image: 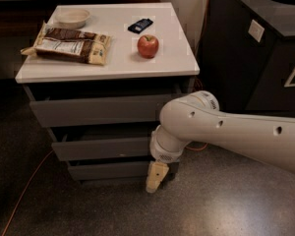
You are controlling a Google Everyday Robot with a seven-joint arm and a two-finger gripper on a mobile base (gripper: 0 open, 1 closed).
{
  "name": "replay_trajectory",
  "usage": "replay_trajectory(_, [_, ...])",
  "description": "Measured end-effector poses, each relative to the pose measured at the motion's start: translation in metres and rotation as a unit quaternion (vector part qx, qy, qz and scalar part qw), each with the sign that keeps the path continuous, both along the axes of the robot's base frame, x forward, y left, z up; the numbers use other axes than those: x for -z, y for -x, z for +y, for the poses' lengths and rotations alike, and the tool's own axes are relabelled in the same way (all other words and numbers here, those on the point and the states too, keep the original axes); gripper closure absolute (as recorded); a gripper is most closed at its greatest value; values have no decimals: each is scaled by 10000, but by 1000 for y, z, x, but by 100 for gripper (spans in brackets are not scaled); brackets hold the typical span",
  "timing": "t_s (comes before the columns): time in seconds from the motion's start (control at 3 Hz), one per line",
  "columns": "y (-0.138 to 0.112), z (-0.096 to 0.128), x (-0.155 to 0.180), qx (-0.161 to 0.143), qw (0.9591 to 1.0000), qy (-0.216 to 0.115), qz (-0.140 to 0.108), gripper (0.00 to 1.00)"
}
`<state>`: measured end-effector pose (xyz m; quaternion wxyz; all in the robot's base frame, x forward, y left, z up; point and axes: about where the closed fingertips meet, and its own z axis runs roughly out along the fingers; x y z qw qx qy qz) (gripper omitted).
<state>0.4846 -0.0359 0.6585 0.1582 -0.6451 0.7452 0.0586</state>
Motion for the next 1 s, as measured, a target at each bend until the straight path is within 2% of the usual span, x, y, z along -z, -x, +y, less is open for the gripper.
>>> replay_trajectory(0.33, [-13, 2, 46, 8, 9999, 146, 17, 0])
replay_trajectory(1.0, [-59, 8, 166, 4, 9998, -186, -54, 0])
